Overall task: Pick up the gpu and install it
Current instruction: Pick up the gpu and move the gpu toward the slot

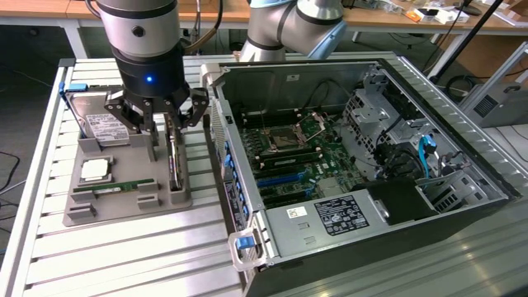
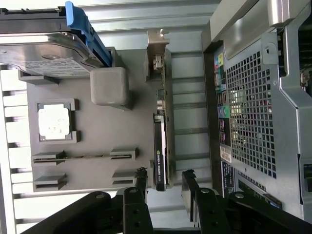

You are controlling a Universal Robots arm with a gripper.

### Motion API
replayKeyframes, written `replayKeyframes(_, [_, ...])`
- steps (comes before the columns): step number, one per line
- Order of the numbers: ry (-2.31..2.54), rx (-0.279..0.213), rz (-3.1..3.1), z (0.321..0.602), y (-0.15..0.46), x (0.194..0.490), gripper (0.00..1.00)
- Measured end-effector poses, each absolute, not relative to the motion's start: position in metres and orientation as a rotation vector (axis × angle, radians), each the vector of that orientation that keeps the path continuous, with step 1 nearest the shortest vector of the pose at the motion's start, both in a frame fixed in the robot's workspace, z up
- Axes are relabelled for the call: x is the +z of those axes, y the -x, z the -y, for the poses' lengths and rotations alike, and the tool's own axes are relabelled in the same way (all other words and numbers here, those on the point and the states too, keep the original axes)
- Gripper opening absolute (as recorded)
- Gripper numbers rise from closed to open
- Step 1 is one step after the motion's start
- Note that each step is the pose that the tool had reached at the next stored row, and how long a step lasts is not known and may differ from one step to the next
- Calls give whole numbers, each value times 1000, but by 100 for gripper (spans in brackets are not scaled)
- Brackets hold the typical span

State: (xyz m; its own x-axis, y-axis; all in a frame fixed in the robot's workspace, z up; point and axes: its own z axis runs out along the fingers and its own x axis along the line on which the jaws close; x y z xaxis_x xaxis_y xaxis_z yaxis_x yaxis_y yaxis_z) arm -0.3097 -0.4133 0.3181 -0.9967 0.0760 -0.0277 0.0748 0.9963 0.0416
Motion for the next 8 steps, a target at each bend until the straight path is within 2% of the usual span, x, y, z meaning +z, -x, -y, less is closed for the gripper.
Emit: replayKeyframes(8, [-117, 63, -3110, 413, 310, 316, 42])
